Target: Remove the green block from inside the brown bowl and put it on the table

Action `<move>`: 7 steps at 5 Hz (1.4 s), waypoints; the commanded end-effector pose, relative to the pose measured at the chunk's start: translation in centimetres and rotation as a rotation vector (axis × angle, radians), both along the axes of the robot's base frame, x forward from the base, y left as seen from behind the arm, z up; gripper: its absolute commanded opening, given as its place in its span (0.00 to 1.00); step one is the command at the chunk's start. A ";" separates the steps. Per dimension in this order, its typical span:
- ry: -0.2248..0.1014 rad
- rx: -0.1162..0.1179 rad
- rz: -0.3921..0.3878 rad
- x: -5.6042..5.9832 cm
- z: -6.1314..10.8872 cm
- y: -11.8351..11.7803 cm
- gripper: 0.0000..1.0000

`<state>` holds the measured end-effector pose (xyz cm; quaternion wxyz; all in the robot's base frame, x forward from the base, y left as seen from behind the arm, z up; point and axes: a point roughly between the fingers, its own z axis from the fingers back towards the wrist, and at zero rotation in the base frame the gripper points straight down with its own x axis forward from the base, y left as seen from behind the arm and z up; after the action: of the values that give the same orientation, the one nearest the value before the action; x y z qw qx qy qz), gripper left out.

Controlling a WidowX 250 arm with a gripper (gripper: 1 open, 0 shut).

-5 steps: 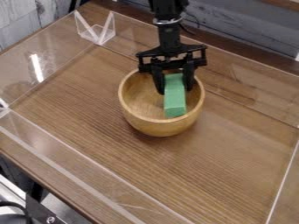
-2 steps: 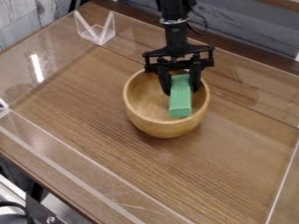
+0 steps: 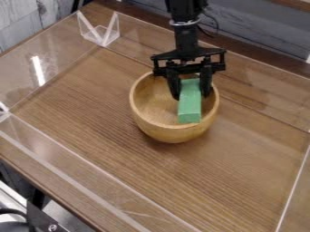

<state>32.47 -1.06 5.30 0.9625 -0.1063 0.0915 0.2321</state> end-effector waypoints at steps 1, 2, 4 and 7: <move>-0.087 -0.003 -0.025 1.1 2.4 -0.9 0.00; -0.093 -0.009 -0.030 1.0 3.0 -0.7 0.00; -0.105 -0.021 -0.040 0.8 4.2 -0.3 0.00; -0.125 -0.036 -0.054 0.3 6.0 0.4 0.00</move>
<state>31.90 -0.92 8.24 0.9664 -0.1282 0.0910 0.2032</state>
